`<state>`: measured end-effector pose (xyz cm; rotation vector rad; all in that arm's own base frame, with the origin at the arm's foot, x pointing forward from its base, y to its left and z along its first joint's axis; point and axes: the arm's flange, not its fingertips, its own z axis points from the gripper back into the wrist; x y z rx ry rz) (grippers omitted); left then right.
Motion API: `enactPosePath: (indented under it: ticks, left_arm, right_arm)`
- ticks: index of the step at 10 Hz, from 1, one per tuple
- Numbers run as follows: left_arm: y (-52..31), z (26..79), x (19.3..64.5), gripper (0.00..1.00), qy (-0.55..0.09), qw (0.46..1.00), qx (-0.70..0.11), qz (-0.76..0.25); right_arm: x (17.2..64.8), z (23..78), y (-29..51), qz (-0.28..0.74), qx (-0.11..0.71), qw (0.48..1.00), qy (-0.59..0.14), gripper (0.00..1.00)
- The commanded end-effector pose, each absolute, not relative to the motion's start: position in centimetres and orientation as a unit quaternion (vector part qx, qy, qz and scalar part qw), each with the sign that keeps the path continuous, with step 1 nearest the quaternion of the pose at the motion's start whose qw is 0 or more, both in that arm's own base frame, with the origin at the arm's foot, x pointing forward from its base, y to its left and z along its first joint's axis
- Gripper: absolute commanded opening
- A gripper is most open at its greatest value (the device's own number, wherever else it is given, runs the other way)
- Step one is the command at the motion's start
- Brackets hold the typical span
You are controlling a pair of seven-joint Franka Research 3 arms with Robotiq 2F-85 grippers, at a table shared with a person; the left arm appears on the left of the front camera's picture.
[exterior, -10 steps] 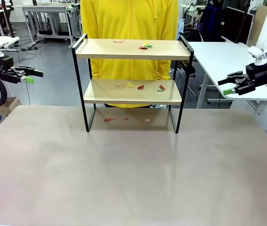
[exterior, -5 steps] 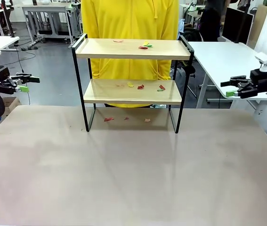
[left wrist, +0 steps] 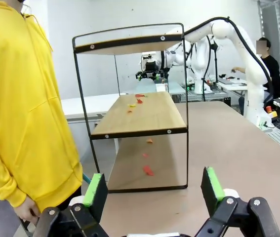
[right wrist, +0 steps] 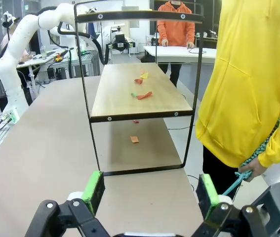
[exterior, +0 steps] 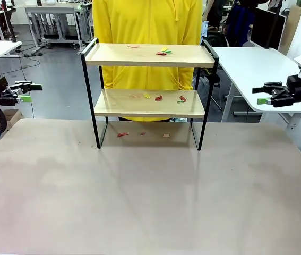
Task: Clean the shelf.
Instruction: Pick up the Duster handed by the human.
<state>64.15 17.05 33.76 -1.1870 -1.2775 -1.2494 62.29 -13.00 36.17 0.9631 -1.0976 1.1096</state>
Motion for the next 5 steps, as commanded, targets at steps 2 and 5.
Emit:
enactPosePath:
  ticks: [2, 5]
  left_arm:
    - [16.8, 34.2, 62.4, 1.0, -0.547, 0.464, -0.488, -0.497]
    - [17.0, 34.6, 62.4, 1.0, -0.555, 0.452, -0.5, -0.487]
  right_arm:
    - [61.8, 36.2, -12.6, 0.468, 0.409, 0.604, -0.499, 1.0]
    - [61.1, 37.3, -12.8, 0.465, 0.405, 0.598, -0.512, 1.0]
